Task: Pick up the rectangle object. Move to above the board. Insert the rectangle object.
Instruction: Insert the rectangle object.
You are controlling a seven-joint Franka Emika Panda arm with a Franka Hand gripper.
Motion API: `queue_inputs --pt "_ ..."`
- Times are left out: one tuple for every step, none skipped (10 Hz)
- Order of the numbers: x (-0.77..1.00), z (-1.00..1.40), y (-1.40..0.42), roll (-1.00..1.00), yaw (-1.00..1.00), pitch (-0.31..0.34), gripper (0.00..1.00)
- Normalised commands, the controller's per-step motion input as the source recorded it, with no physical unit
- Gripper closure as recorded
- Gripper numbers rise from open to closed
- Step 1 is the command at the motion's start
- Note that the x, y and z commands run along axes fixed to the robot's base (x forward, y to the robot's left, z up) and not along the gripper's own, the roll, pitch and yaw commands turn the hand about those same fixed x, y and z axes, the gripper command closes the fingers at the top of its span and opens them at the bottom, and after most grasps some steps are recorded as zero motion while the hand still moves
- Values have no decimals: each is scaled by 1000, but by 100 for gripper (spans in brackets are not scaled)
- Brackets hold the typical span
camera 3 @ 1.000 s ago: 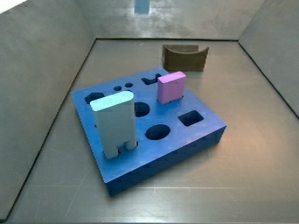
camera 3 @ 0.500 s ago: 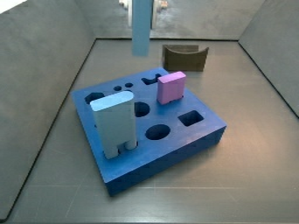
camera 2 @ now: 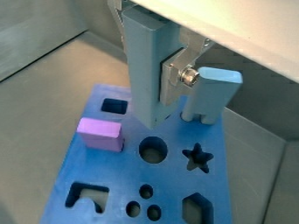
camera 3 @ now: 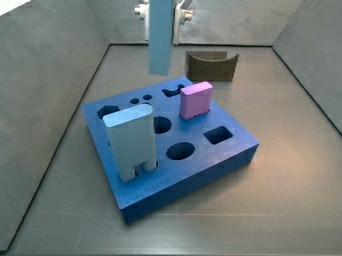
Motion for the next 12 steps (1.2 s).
queue_inputs --pt "0 0 -143 100 -883 14 100" --pt "194 0 -171 123 -683 29 100" --pt "6 0 -89 51 -26 29 100" --pt "0 0 -20 0 0 0 100" --pt "434 -9 -183 0 -397 0 100" --pt "589 -26 -206 0 -411 0 100" --pt "654 -26 -171 109 -300 71 100" --pt "660 -14 -160 154 -263 149 100" --pt "717 -6 -166 157 -206 157 100" --pt "774 0 -180 131 -171 137 100" --pt "800 -20 -157 134 -171 126 100" --pt "820 -69 -106 109 -157 131 100"
